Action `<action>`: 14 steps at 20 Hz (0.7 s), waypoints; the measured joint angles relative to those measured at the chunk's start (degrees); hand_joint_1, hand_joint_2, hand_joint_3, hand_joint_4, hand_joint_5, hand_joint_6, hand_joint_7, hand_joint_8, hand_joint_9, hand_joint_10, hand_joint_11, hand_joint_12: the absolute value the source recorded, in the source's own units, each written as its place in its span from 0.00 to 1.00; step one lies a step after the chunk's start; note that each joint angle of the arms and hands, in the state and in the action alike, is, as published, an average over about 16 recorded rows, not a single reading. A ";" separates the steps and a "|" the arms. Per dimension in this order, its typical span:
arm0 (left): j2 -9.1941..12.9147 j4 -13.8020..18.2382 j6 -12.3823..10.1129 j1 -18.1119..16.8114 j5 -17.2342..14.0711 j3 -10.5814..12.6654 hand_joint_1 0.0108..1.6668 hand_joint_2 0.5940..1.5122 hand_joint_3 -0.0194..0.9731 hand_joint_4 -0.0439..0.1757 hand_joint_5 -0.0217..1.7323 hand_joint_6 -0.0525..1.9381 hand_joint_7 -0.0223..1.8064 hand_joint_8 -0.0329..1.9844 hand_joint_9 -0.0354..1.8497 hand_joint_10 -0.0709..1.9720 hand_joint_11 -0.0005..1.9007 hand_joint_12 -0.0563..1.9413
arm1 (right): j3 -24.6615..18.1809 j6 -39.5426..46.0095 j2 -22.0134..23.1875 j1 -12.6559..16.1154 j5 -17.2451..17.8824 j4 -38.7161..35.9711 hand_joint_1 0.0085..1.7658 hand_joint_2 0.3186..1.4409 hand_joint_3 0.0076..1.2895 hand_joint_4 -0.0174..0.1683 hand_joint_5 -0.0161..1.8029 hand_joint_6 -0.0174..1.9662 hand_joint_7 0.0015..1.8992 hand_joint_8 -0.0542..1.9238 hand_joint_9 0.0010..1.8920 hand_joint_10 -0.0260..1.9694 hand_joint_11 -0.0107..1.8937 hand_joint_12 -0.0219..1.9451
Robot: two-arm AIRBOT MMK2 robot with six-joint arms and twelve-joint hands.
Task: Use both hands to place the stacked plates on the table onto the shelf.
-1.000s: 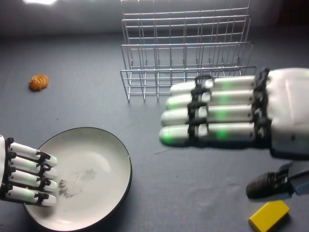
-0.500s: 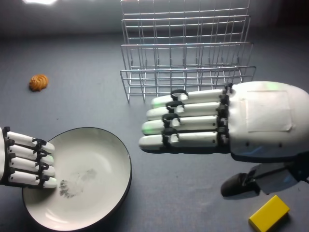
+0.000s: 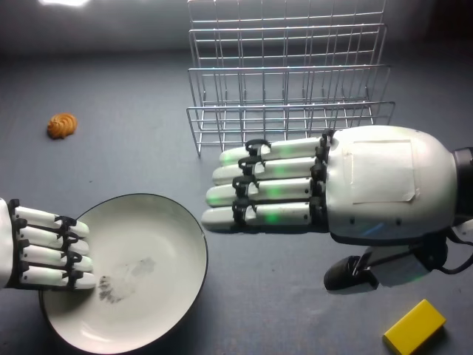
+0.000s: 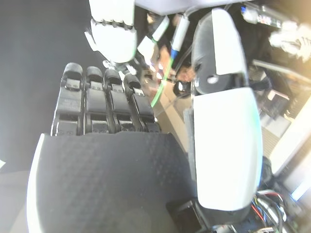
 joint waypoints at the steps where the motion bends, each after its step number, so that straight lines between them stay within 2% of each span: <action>1: -0.16 -0.59 0.00 0.11 0.22 -0.41 0.00 0.56 0.03 0.16 0.08 0.02 0.08 0.01 0.08 0.04 0.02 0.07 | 0.17 -0.53 -0.26 0.02 -0.21 0.18 0.59 0.60 0.01 0.10 0.02 0.02 0.01 0.03 0.01 0.02 0.02 0.01; 8: -1.49 -6.13 -0.05 0.47 3.02 -4.03 0.00 0.56 0.03 0.15 0.07 0.01 0.07 0.01 0.08 0.04 0.02 0.08 | 1.20 -5.23 -2.51 0.08 -1.21 2.10 0.60 0.60 0.01 0.12 0.02 0.02 0.01 0.03 0.01 0.02 0.02 0.01; 14: -2.82 -10.40 -0.11 0.23 5.35 -6.29 0.00 0.57 0.03 0.15 0.06 0.01 0.07 0.01 0.08 0.04 0.02 0.08 | 3.19 -10.88 -6.70 0.29 -3.38 5.36 0.59 0.61 0.01 0.13 0.02 0.02 0.01 0.03 0.01 0.02 0.02 0.01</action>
